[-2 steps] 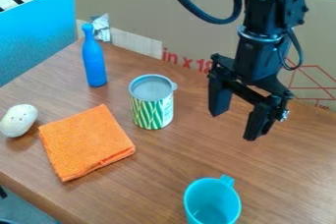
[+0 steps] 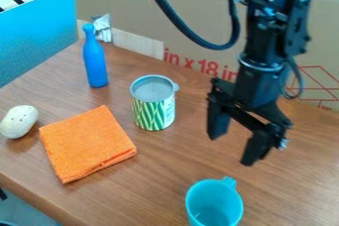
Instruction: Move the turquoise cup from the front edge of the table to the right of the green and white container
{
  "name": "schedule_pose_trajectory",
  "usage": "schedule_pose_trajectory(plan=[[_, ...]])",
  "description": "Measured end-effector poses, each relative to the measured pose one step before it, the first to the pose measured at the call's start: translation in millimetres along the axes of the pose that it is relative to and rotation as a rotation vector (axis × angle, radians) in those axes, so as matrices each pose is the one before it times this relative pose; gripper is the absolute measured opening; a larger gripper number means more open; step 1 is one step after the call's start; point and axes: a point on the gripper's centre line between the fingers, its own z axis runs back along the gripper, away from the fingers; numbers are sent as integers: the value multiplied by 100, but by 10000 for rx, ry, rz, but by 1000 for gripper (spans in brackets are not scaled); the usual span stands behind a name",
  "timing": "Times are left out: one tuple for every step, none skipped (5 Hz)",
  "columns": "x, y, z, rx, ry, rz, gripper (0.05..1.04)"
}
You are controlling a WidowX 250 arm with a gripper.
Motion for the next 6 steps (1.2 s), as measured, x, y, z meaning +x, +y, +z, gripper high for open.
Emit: schedule_pose_trajectory(plan=[[-1011,-2330,792,408,-451,-357,1000],[-871,-966,-185,59,271,-71,1000],[-1072,-506,-317,-94,555,78,1000],[-751,-606,-561,-171,308,15,1000],[-226,-565,-740,-143,355,154,1000],[-342,-125,-779,-68,325,52,1000]])
